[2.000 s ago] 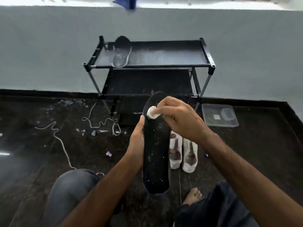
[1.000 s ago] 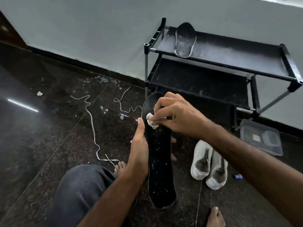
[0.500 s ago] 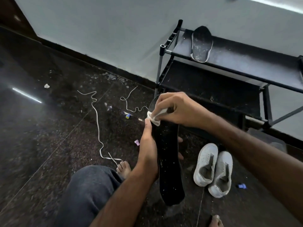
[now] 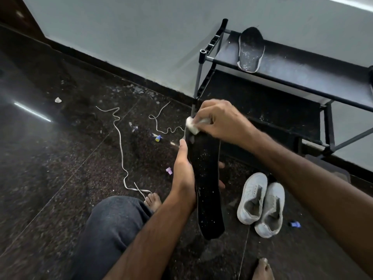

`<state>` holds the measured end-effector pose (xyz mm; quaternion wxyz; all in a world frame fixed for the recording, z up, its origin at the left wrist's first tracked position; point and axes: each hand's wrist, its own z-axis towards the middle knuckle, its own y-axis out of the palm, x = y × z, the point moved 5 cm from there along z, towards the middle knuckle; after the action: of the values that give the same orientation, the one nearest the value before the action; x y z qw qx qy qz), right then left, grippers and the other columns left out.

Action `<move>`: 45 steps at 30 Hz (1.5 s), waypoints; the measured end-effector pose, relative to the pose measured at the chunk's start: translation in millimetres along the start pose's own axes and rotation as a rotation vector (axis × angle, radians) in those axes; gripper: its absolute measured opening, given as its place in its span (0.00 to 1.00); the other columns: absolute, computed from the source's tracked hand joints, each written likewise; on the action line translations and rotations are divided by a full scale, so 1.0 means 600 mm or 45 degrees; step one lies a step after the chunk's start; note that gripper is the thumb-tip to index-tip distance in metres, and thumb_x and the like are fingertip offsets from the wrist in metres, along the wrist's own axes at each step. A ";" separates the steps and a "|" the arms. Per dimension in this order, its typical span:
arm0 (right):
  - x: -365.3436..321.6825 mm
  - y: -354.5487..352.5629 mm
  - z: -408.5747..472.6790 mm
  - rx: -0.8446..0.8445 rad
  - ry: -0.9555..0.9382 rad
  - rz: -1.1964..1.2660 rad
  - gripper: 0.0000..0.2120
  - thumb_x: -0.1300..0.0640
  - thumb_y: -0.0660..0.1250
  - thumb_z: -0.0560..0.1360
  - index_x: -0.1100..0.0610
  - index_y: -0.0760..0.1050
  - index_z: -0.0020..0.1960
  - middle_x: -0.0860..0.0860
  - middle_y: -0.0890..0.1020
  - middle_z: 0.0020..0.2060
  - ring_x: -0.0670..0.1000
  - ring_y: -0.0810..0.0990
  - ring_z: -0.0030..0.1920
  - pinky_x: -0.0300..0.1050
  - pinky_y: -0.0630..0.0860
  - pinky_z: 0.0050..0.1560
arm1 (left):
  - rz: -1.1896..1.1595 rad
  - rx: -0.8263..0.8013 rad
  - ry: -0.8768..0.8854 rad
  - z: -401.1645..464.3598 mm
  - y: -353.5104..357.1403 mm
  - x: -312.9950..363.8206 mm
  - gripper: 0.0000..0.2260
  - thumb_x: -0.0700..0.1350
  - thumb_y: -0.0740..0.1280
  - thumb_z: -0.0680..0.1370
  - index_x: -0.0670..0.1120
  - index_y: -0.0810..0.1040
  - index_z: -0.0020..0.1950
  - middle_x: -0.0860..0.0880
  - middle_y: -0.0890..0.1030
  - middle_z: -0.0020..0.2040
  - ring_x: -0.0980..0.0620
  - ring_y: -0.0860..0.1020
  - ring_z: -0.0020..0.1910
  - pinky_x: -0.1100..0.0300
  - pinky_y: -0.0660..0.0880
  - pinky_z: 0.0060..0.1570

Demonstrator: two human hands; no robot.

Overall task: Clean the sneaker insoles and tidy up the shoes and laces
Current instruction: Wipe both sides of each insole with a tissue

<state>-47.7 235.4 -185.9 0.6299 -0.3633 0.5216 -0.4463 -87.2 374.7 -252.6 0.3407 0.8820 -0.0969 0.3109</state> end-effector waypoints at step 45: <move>0.076 -0.079 -0.097 0.395 0.416 -0.389 0.03 0.55 0.73 0.76 0.51 0.86 0.46 0.48 0.81 0.43 0.50 0.76 0.47 0.46 0.64 0.52 | 0.029 -0.116 0.089 0.007 0.016 -0.014 0.36 0.65 0.46 0.83 0.38 0.81 0.58 0.31 0.83 0.43 0.38 0.81 0.30 0.50 0.80 0.27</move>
<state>-110.7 177.0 -168.2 0.5109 -0.2604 0.4808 -0.6634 -95.5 364.5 -254.8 0.3800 0.8530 -0.1091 0.3406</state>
